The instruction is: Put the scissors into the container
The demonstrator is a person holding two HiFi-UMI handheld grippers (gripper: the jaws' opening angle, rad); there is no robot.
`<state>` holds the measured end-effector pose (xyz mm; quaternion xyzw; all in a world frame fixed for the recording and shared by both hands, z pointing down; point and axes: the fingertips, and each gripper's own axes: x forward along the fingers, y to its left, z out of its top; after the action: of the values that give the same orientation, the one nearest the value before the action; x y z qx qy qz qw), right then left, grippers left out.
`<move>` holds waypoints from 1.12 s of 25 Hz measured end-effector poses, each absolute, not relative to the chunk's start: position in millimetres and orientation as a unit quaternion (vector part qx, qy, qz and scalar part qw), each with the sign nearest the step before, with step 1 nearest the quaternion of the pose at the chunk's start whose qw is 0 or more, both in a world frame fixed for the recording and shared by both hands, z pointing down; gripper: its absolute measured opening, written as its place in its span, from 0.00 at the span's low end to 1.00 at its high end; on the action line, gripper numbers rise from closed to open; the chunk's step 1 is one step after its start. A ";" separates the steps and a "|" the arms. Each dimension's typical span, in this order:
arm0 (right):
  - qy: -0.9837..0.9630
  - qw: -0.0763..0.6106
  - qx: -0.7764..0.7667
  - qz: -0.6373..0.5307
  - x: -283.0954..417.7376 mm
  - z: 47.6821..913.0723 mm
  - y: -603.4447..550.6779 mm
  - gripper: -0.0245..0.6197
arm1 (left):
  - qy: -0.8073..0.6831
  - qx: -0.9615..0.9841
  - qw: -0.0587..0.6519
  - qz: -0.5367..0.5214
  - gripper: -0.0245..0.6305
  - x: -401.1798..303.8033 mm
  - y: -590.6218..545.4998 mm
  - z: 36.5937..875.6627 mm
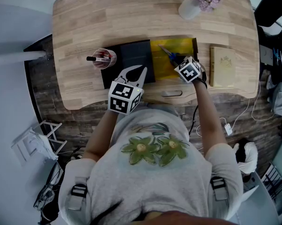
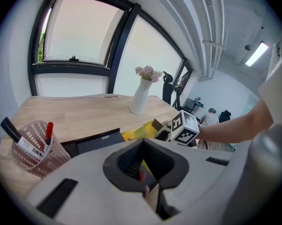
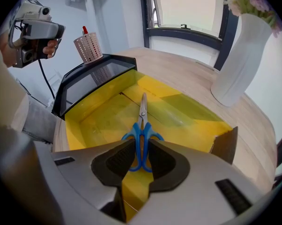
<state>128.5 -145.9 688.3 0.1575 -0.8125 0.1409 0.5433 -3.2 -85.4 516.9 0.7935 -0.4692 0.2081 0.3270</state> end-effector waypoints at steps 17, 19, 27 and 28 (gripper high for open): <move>-0.805 0.542 0.170 0.172 129.2 682.2 -145.2 0.18 | -0.466 0.796 0.325 0.208 0.05 -5.2 -77.0 512.2; -0.807 0.536 0.176 0.176 130.2 678.5 -146.5 0.18 | -0.464 0.797 0.324 0.209 0.05 -5.7 -76.3 511.8; -0.823 0.494 0.222 0.172 130.5 646.7 -149.8 0.10 | -0.447 0.808 0.322 0.209 0.05 -3.4 -72.1 508.9; -0.826 0.487 0.227 0.172 129.2 642.1 -149.2 0.09 | -0.443 0.810 0.321 0.210 0.05 -2.9 -72.1 508.4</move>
<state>129.2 -149.2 642.1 0.2268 -0.8259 0.1719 0.4866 -2.9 -72.1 508.4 0.8100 -0.4434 0.2097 0.3214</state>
